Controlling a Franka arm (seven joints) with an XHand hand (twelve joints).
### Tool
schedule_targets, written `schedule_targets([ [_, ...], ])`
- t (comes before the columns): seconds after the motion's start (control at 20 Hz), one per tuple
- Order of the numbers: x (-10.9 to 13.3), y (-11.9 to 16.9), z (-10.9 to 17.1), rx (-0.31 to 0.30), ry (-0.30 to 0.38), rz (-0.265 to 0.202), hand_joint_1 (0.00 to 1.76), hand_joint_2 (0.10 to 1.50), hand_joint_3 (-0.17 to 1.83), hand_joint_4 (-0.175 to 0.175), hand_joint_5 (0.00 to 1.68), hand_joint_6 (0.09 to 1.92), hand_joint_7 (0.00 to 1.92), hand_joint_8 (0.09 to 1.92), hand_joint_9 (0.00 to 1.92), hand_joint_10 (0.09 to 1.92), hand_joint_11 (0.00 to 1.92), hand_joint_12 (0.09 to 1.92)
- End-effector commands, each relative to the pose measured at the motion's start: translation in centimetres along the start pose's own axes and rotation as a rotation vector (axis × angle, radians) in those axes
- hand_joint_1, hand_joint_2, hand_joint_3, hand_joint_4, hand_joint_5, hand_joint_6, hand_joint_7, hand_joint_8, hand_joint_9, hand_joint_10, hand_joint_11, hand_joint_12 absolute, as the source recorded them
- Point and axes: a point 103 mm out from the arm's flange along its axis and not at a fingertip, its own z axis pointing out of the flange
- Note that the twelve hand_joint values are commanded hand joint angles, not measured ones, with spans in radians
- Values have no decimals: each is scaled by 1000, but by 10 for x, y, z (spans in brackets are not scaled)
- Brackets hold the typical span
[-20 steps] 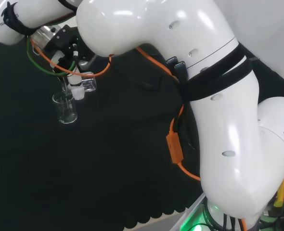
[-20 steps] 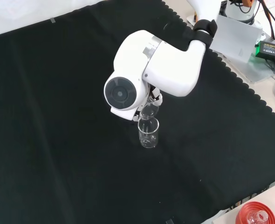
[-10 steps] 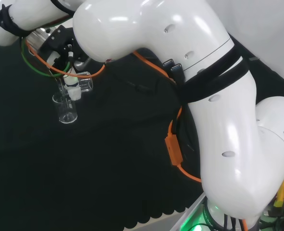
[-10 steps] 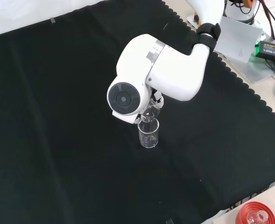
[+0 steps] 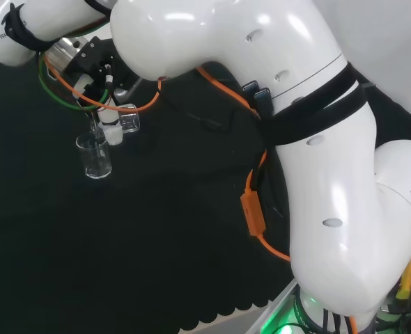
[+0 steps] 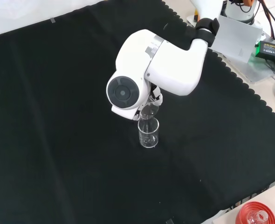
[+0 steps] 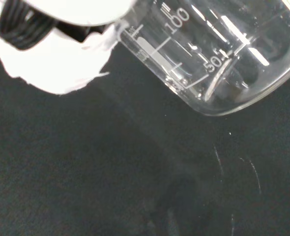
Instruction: Pour the water from the handheld beaker into the one on the table.
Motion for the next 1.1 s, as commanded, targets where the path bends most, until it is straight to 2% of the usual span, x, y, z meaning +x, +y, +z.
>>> schedule_targets([
  [0.05, -2, -1, 1, -4, -3, 6, 1165, 705, 562, 23, 1293, 599, 1902, 87, 1620, 87, 1253, 886],
  [0.15, -4, -2, 2, -12, 0, 9, 1166, 705, 561, 18, 1293, 598, 1902, 87, 1621, 87, 1259, 880],
  [0.25, 6, 1, -7, -2, -12, 14, 1166, 705, 561, 17, 1293, 598, 1902, 87, 1621, 87, 1262, 879],
  [0.55, -4, -3, 2, -3, -9, 12, 1167, 706, 559, 12, 1293, 598, 1917, 87, 1633, 87, 1290, 879],
  [1.1, -4, -5, 0, 29, -38, 17, 1168, 706, 559, 8, 1294, 596, 1920, 87, 1637, 87, 1297, 870],
])
